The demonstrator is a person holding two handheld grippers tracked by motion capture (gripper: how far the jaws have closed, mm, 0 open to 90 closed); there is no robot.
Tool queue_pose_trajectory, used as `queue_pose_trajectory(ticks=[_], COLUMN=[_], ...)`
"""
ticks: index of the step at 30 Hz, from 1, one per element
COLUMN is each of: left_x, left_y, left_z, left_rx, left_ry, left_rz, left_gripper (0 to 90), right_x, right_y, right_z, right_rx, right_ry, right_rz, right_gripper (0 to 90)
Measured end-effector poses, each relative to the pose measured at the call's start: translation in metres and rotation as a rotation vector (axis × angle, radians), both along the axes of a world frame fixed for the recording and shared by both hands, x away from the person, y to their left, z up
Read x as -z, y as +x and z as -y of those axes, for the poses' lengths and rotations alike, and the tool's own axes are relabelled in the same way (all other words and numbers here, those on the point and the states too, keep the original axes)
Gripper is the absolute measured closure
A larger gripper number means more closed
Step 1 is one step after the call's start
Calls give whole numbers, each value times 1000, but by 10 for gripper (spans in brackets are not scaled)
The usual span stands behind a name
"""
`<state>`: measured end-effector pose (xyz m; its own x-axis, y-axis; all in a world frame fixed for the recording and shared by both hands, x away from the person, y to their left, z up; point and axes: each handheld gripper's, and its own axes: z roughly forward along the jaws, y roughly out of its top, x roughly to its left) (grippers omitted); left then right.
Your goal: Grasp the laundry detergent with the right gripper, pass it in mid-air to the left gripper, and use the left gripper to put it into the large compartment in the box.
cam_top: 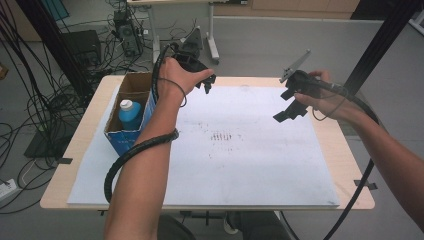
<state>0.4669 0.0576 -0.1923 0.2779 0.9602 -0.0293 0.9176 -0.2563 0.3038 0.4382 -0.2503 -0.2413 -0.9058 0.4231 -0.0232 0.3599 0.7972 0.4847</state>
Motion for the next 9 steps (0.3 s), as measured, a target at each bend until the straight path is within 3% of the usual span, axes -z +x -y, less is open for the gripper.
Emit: queue_pose_trajectory(ticks=[9], left_x=[0], left_y=[-1], left_z=[3], left_rx=[10], left_ry=[-5], left_rz=[5], left_gripper=[79], right_x=[1], right_y=[-1], right_z=[2], right_rx=[3], right_ry=[-3], right_rz=[-2], right_gripper=[65])
